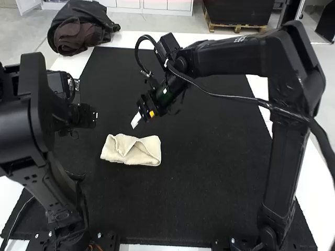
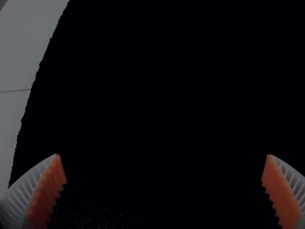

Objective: Fold the towel.

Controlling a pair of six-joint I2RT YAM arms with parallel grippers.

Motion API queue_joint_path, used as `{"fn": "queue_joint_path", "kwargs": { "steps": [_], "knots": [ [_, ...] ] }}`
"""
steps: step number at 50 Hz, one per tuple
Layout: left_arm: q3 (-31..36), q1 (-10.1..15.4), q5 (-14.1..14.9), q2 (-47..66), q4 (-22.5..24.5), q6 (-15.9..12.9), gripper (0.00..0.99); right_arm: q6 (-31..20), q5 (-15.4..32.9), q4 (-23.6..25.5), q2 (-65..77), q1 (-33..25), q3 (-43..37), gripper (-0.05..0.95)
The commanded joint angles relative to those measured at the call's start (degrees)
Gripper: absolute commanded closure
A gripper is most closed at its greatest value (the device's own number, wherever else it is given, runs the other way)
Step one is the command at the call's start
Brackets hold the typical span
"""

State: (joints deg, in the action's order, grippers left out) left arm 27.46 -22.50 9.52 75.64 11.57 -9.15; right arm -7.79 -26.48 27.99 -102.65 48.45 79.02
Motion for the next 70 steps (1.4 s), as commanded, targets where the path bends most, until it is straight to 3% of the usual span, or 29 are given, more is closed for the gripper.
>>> {"fn": "queue_joint_path", "kwargs": {
  "steps": [1, 8, 25, 70],
  "knots": [
    [-0.57, -0.17, 0.85, -2.07, 0.2, 0.53, 0.034, -10.49, 6.44, -0.04, 3.69, 2.35, -1.68, 0.02],
    [-0.57, -0.17, 0.85, -2.16, 0.12, 0.8, 0.034, -13.57, 9.69, -1.01, 4.04, 4.11, -4.14, 0.02],
    [-0.39, -0.09, 0.85, -2.42, -0.06, 1.15, 0.034, -13.3, 14.79, -15.33, 3.07, 6.57, -11.26, 0.04],
    [0.31, -0.09, 0.94, -2.51, 0.2, 1.24, 0.034, -17.08, 20.24, -22.8, -3.34, 6.66, -13.46, 0.04]
  ]
}}
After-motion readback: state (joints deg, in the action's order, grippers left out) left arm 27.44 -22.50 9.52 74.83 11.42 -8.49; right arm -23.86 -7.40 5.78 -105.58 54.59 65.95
